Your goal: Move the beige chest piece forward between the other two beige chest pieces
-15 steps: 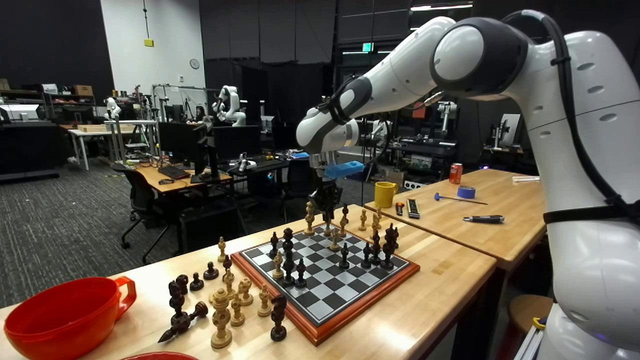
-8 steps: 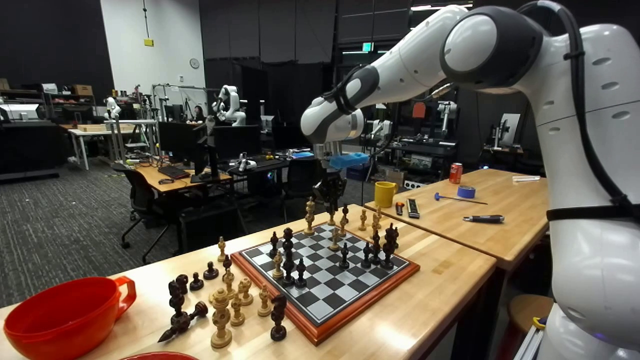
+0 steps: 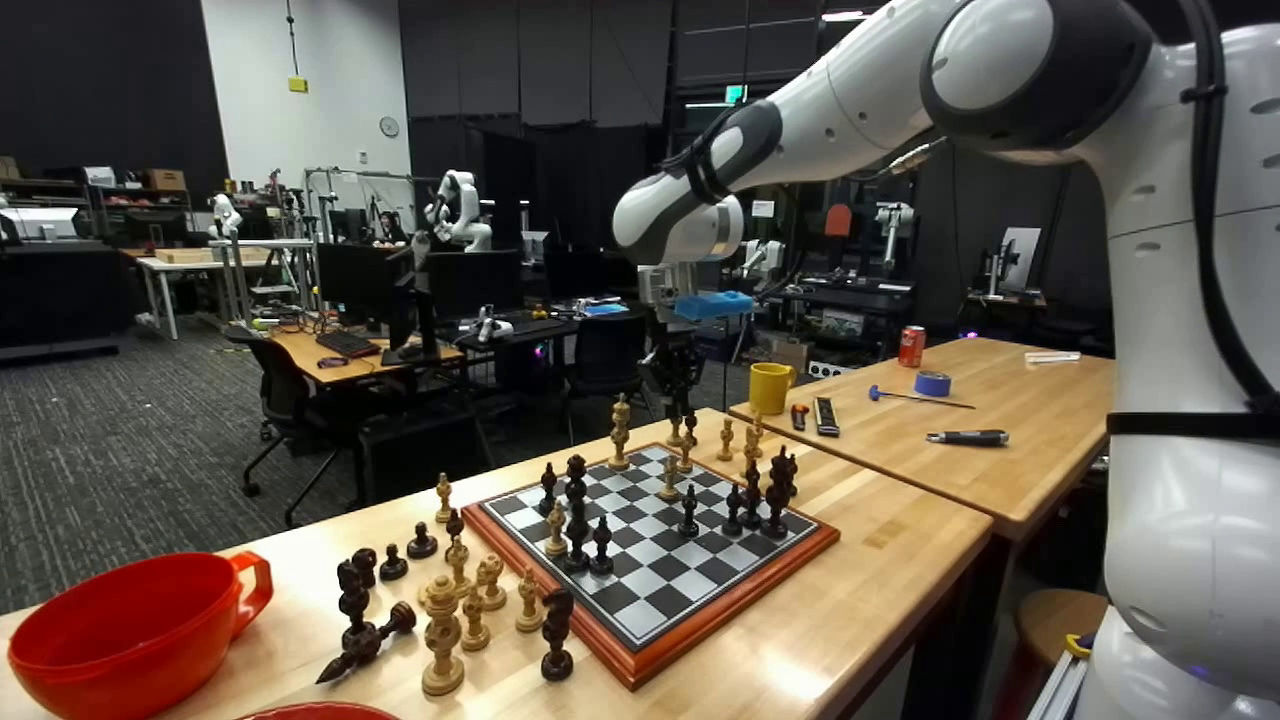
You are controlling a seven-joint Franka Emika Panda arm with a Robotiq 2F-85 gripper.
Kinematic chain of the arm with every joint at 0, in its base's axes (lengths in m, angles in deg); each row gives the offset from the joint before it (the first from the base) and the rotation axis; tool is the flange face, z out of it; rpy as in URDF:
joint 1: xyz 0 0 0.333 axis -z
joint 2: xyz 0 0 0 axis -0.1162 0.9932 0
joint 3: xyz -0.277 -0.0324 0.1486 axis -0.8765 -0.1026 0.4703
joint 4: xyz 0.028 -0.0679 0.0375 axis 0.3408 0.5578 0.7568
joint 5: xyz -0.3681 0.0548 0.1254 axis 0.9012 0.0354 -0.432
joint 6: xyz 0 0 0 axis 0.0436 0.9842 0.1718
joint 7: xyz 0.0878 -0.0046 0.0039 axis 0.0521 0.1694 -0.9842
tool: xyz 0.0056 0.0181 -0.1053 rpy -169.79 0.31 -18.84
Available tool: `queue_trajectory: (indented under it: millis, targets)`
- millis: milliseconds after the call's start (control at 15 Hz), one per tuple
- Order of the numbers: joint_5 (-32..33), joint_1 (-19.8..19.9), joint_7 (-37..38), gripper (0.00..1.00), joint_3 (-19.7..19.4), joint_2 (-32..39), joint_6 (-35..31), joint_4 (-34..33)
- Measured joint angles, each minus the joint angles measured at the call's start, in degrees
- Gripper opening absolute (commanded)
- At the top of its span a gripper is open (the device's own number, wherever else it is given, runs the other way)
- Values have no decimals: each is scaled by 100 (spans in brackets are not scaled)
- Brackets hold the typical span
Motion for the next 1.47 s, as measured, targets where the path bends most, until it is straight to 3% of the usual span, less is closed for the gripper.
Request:
queue_trajectory:
  millis: [1467]
  targets:
    - [-190,29,-102,6,-6,-277,-148,853]
